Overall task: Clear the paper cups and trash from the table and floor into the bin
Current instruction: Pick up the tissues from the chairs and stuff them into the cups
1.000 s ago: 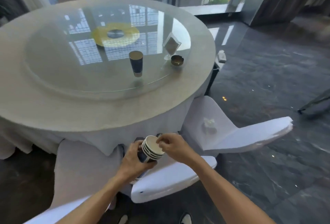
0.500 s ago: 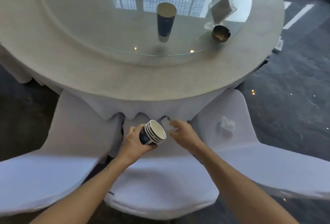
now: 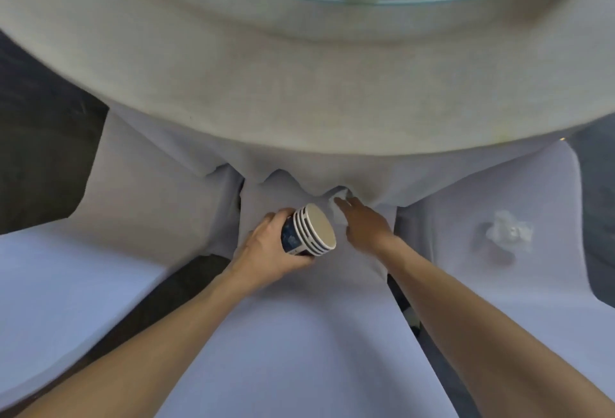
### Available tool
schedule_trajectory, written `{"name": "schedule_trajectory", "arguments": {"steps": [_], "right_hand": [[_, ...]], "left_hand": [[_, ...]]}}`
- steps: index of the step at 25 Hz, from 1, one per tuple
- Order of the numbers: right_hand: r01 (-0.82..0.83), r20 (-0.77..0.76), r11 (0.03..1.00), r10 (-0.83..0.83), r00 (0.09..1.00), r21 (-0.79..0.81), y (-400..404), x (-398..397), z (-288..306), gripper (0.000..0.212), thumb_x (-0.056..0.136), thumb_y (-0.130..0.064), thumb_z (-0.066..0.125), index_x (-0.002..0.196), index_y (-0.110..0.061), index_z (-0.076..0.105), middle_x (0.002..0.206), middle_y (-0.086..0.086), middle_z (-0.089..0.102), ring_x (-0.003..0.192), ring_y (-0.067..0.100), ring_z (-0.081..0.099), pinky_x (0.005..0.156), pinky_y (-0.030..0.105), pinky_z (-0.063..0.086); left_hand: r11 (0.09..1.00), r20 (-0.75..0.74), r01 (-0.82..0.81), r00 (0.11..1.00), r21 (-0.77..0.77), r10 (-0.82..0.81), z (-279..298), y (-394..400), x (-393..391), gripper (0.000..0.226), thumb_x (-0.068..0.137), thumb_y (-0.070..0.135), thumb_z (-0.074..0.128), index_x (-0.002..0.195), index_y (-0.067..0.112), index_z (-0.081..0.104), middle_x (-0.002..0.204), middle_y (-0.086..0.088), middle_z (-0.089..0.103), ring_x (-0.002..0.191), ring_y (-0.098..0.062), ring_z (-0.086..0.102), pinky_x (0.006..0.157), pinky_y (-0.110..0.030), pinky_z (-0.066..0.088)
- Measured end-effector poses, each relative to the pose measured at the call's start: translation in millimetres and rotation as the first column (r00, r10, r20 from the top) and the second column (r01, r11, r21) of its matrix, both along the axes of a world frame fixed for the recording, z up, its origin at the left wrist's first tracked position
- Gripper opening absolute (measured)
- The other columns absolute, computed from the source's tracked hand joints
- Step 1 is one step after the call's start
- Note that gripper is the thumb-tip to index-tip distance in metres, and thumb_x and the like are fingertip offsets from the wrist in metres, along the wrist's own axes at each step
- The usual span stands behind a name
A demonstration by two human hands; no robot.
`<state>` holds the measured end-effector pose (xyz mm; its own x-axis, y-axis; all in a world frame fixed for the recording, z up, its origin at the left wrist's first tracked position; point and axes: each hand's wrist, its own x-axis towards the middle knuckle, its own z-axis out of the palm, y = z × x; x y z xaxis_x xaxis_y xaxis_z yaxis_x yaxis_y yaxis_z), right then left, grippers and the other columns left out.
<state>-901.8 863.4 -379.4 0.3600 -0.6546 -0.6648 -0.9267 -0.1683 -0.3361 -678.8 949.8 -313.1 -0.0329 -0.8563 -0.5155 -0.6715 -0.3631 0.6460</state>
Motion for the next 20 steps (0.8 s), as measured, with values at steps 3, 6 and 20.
{"name": "schedule_trajectory", "arguments": {"steps": [3, 6, 20], "right_hand": [[-0.039, -0.009, 0.999, 0.039, 0.999, 0.011, -5.4, -1.3, -53.6, 0.084, 0.095, 0.005, 0.049, 0.164, -0.028, 0.013, 0.174, 0.006, 0.004, 0.148, 0.040, 0.034, 0.089, 0.049, 0.053], [-0.072, -0.064, 0.994, 0.066, 0.996, -0.088, 0.4, -1.8, -82.8, 0.064, 0.095, 0.005, 0.050, 0.153, -0.018, 0.036, 0.164, 0.015, 0.023, 0.141, 0.042, 0.039, 0.088, 0.050, 0.055], [0.745, 0.488, 0.528, -0.816, 0.311, 0.407, 19.2, -97.5, 125.4, 0.013, 0.087, -0.007, 0.070, 0.092, -0.002, 0.060, 0.082, 0.007, 0.065, 0.070, 0.017, 0.060, 0.060, 0.037, 0.050]], "left_hand": [[0.998, 0.000, -0.040, 0.999, 0.039, 0.040, -20.8, 3.8, -5.2, 0.093, 0.058, 0.065, 0.085, 0.140, 0.037, 0.050, 0.130, 0.006, 0.063, 0.117, -0.018, 0.065, 0.095, -0.043, 0.059], [0.998, 0.005, -0.048, 0.999, 0.048, 0.048, -29.6, 5.8, -14.2, 0.089, 0.062, 0.050, 0.092, 0.141, 0.027, 0.055, 0.128, 0.000, 0.064, 0.115, -0.022, 0.066, 0.096, -0.046, 0.058], [0.999, 0.077, 0.044, 0.996, 0.028, -0.046, 54.8, -16.6, -123.3, 0.094, 0.055, 0.050, 0.086, 0.139, 0.031, 0.049, 0.122, -0.001, 0.055, 0.119, -0.027, 0.056, 0.101, -0.047, 0.050]]}}
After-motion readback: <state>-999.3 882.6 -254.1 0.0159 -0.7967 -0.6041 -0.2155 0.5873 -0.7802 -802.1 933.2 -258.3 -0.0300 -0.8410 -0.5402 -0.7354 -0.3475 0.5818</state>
